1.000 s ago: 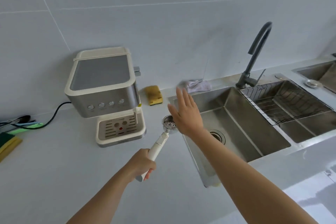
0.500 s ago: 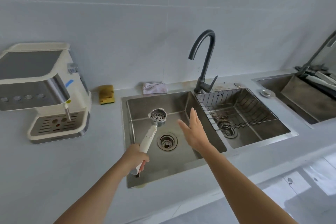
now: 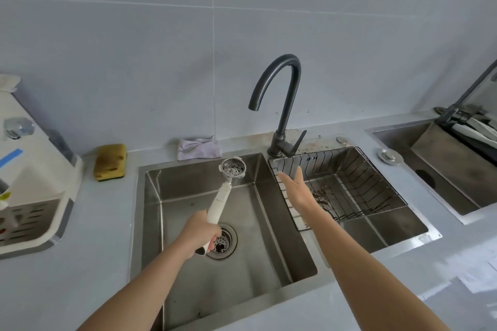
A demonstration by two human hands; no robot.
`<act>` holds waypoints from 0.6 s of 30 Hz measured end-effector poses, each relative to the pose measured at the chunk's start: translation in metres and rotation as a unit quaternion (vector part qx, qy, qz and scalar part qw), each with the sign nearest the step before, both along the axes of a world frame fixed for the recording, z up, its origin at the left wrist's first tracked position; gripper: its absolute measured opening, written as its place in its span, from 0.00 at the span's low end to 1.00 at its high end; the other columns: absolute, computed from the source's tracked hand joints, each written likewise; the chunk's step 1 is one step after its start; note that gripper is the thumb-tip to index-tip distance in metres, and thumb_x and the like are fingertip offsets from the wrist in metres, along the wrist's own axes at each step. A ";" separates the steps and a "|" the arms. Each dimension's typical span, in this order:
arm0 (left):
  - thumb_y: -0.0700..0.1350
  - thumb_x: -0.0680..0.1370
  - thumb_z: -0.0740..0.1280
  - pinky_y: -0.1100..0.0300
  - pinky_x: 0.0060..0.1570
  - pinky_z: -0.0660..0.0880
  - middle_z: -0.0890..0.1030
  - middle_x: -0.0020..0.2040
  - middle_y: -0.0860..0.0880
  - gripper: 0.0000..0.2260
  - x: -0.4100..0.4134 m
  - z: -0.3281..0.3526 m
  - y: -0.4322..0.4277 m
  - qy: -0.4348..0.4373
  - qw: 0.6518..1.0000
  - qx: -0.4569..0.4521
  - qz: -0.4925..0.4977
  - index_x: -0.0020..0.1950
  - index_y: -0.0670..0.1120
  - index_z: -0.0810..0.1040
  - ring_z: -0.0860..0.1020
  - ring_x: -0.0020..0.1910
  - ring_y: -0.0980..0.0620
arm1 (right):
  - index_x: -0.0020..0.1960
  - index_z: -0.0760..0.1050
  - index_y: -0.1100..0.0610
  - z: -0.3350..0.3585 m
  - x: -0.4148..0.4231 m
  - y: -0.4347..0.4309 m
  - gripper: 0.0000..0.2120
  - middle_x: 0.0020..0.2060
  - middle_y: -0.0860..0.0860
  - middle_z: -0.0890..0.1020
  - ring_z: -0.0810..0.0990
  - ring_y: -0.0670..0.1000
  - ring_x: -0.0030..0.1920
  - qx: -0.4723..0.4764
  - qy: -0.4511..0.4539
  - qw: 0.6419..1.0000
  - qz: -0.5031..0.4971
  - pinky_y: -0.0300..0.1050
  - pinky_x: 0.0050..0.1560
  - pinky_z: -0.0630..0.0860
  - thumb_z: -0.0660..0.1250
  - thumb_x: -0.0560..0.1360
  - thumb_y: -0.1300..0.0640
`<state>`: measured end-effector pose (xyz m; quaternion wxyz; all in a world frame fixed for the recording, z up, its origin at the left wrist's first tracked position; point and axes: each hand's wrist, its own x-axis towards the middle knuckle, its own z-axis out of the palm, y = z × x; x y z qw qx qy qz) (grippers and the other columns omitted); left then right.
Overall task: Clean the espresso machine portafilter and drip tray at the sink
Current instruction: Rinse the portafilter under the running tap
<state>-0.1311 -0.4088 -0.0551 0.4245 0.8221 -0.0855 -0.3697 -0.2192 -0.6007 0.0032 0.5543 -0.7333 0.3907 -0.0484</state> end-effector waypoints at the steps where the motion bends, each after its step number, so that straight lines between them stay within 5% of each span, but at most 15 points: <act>1: 0.30 0.70 0.63 0.63 0.22 0.67 0.70 0.24 0.45 0.08 0.002 0.001 -0.007 -0.002 1.000 0.003 0.002 0.38 0.42 0.67 0.67 0.15 0.53 | 0.76 0.37 0.55 -0.001 0.003 -0.009 0.34 0.76 0.51 0.46 0.49 0.53 0.76 0.003 0.005 1.000 0.003 0.49 0.73 0.50 0.54 0.80 0.47; 13: 0.30 0.69 0.64 0.64 0.21 0.67 0.70 0.25 0.45 0.08 0.008 0.004 -0.083 -0.004 0.997 0.022 0.076 0.37 0.41 0.67 0.67 0.16 0.52 | 0.76 0.44 0.60 -0.005 0.070 -0.123 0.32 0.74 0.59 0.58 0.59 0.60 0.72 0.058 0.014 0.998 -0.007 0.53 0.69 0.59 0.55 0.80 0.50; 18: 0.30 0.70 0.64 0.65 0.21 0.66 0.70 0.25 0.45 0.09 0.006 0.007 -0.101 -0.001 0.992 0.017 0.124 0.37 0.41 0.67 0.67 0.14 0.53 | 0.72 0.57 0.64 -0.011 0.100 -0.159 0.28 0.67 0.61 0.67 0.68 0.59 0.66 0.099 0.025 0.994 -0.033 0.47 0.55 0.65 0.54 0.79 0.48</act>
